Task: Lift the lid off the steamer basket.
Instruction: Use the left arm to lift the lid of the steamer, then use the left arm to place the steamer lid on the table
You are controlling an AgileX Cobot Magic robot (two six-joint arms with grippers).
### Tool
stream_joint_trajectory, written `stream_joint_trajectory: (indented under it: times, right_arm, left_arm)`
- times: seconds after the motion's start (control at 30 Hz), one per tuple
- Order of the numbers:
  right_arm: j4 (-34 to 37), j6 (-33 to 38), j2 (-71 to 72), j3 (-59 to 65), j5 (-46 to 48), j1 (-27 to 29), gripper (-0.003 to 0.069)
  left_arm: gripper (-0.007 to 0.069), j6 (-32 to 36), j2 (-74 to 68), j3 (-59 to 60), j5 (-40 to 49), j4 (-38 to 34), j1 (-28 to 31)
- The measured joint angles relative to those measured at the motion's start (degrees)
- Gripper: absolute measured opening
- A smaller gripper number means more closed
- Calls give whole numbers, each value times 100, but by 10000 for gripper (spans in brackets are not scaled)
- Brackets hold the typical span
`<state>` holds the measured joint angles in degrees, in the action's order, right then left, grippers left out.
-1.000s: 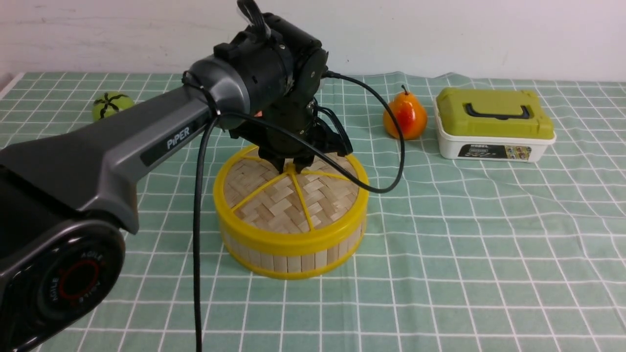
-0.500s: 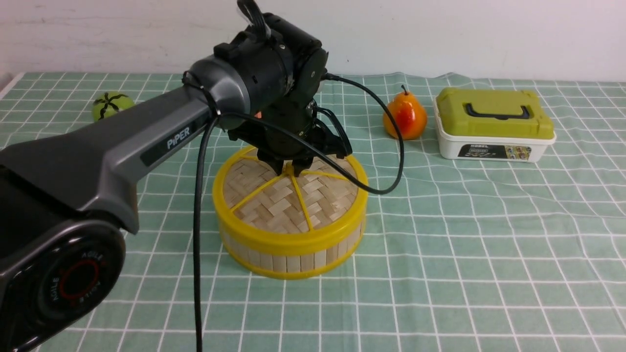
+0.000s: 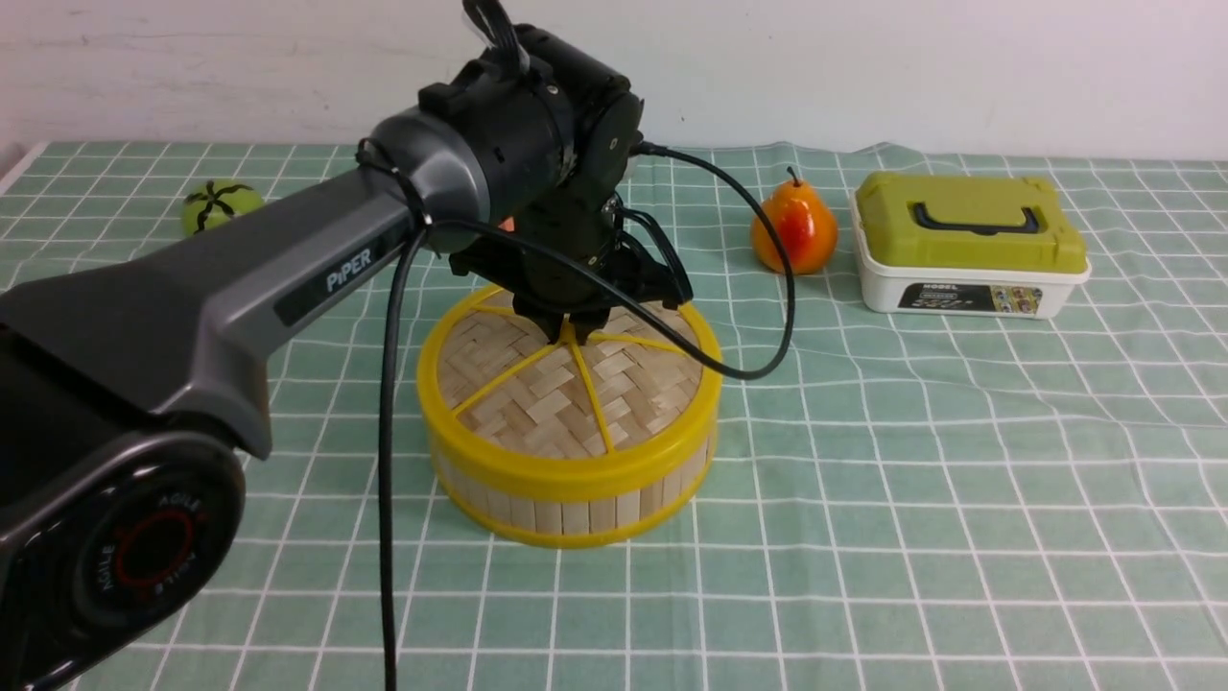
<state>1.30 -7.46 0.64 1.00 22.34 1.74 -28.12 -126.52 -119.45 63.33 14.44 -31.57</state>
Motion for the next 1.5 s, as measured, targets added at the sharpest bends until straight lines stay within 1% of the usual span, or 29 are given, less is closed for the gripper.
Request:
stream_joint_trajectory:
  times: [0.4,0.53,0.63,0.77,0.83,0.87,0.97,1.0,1.03,1.1,1.23,1.4,1.5]
  right_arm:
    - [0,0,0,0,0,0,241]
    - [0,0,0,0,0,0,241]
    - [0,0,0,0,0,0,241]
    - [0,0,0,0,0,0,241]
    - [0,0,0,0,0,0,241]
    - [0,0,0,0,0,0,241]
    - [0,0,0,0,0,0,241]
    - [0,0,0,0,0,0,241]
    - [0,0,0,0,0,0,241]
    - [0,0,0,0,0,0,241]
    - [0,0,0,0,0,0,241]
    - [0,0,0,0,0,0,241]
    - [0,0,0,0,0,0,241]
  left_arm:
    - [112,0,234,17,119,-181,10]
    - [112,-4,798,25,204,-205,10]
    - [112,-4,1178,25,323,10,5]
    - [112,16,1548,27,777,683,13]
    - [112,30,1661,107,790,835,72]
    - [112,80,1786,262,785,865,181]
    - [112,121,1950,749,785,644,550]
    - [112,121,1960,749,785,621,550]
    - [112,133,2034,1131,783,446,842]
    - [112,133,2090,1545,783,263,1148]
    - [112,127,2223,2409,778,207,1724]
    - [112,-118,2275,3183,661,213,2112]
    - [112,-264,2269,3621,2,133,2142]
